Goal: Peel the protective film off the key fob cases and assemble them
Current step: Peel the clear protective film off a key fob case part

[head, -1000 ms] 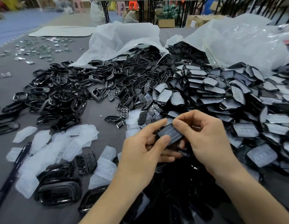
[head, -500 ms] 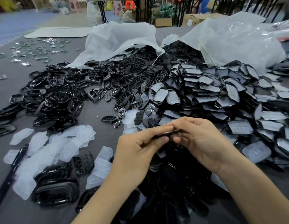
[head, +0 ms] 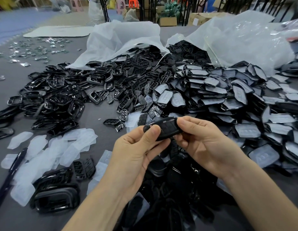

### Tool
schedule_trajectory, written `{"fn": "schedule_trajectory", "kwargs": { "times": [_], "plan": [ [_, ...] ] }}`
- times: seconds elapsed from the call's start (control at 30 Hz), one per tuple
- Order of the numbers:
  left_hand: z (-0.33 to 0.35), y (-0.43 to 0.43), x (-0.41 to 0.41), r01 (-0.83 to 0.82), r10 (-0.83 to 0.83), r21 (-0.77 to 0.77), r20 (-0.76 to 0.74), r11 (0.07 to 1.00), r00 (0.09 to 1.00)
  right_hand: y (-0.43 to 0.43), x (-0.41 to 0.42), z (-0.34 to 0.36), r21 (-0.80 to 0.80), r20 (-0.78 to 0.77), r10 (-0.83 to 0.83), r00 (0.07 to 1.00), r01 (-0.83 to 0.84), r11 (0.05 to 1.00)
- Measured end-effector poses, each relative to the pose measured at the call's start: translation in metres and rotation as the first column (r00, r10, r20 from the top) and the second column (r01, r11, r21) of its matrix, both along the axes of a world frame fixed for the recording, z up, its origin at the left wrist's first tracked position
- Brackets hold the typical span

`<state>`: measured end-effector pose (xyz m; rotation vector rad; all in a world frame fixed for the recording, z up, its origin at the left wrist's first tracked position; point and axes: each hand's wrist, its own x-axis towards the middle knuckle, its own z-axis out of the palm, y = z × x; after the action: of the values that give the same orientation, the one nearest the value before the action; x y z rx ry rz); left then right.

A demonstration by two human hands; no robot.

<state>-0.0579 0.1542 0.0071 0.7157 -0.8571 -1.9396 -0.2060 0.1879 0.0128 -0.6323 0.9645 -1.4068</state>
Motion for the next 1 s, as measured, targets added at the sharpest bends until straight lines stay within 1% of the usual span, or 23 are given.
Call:
{"fn": "schedule_trajectory", "kwargs": {
  "times": [0.17,0.3,0.43,0.53,0.9,0.97,1.0],
  "plan": [
    [0.0011,-0.0002,0.0009,0.002,-0.002,0.021,0.003,1.0,1.0,-0.0012,-0.0019,0.0022,0.047,0.054,-0.012,0.998,0.009,0.999],
    [-0.0012,-0.0009,0.0008,0.001,-0.001,0.006,0.026,1.0,1.0,-0.0021,-0.0022,-0.0015,0.018,0.049,-0.047,0.998,0.046,0.999],
    [-0.0029,-0.0016,-0.0011,0.006,-0.006,0.009,-0.006,1.0,1.0,-0.0027,0.0012,-0.0041,-0.032,-0.01,-0.08,0.997,0.08,0.996],
    [-0.005,-0.0036,-0.0018,0.012,-0.01,0.033,-0.039,0.999,0.999,-0.0031,0.0015,-0.0054,-0.034,-0.033,-0.09,0.995,0.088,0.996],
    [-0.0064,-0.0042,-0.0016,0.049,-0.041,0.089,-0.095,0.995,0.995,-0.0044,0.0018,-0.0064,0.072,0.096,-0.109,0.989,0.102,0.992],
    [-0.0052,-0.0031,-0.0018,0.028,-0.024,0.05,-0.092,0.998,0.995,-0.0046,0.0016,-0.0069,0.091,0.102,-0.109,0.989,0.1,0.991],
    [-0.0066,-0.0029,-0.0022,-0.009,0.008,-0.015,-0.047,1.0,0.999,-0.0049,0.0018,-0.0075,0.1,0.092,-0.102,0.991,0.093,0.991]
  ]
}}
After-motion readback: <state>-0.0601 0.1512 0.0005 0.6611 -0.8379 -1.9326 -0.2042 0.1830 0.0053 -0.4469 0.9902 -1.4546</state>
